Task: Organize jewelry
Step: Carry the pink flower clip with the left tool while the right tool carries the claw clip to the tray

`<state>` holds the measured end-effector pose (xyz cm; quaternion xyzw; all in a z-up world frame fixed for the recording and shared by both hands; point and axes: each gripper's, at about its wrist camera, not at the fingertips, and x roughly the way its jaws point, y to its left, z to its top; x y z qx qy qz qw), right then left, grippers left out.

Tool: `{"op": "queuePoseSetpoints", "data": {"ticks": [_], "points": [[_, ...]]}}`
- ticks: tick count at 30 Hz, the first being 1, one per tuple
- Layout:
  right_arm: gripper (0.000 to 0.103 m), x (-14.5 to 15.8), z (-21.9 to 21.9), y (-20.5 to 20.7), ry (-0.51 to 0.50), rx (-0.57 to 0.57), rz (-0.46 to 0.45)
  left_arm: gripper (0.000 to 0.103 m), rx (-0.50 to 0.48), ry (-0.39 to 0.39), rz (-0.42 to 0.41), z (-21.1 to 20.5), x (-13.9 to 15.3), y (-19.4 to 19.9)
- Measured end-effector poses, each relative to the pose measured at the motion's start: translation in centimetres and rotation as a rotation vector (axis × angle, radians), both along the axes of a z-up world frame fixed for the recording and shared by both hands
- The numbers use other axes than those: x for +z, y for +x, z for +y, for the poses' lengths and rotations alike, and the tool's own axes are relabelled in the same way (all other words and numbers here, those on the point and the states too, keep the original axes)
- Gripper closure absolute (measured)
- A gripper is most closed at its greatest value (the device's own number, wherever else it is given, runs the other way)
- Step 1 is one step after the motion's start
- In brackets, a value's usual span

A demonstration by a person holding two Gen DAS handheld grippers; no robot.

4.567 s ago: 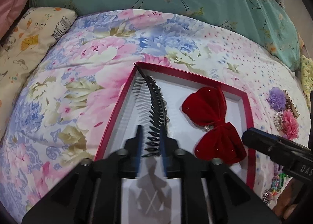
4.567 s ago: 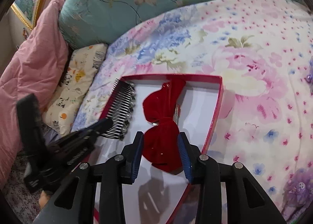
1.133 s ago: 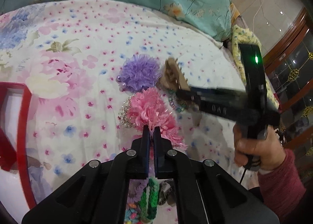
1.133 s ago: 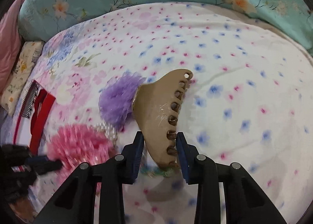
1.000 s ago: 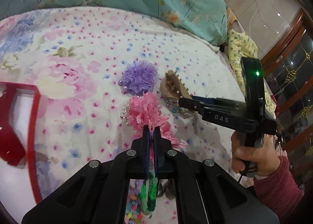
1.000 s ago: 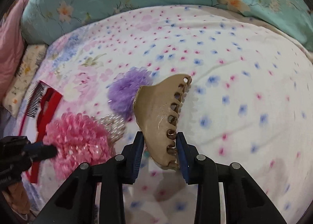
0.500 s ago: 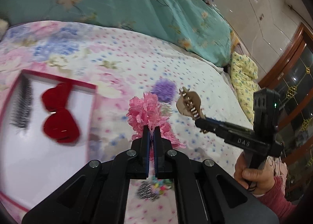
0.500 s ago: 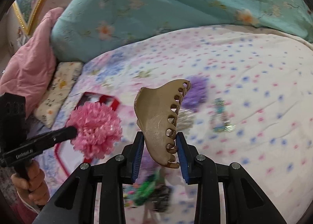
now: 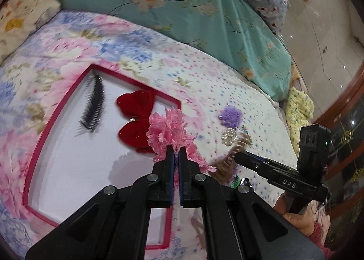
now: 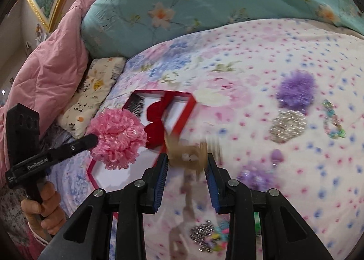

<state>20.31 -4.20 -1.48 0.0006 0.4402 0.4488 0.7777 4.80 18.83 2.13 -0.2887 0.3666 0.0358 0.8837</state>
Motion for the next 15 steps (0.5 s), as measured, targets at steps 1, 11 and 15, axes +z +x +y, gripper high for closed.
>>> {"op": "queuePoseSetpoints", "data": {"ticks": [1, 11, 15], "points": [[0.098, -0.1, 0.6, -0.2, -0.013, 0.004, -0.012, 0.102, 0.009, 0.001, 0.002, 0.4, -0.2, -0.2], [0.095, -2.5, 1.8, -0.2, -0.029, 0.026, 0.043, 0.102, 0.049, -0.037, 0.020, 2.8, -2.4, -1.7], [0.033, -3.1, 1.3, -2.4, -0.132, 0.169, -0.063, 0.102, 0.043, -0.041, 0.014, 2.8, -2.3, -2.0]]}}
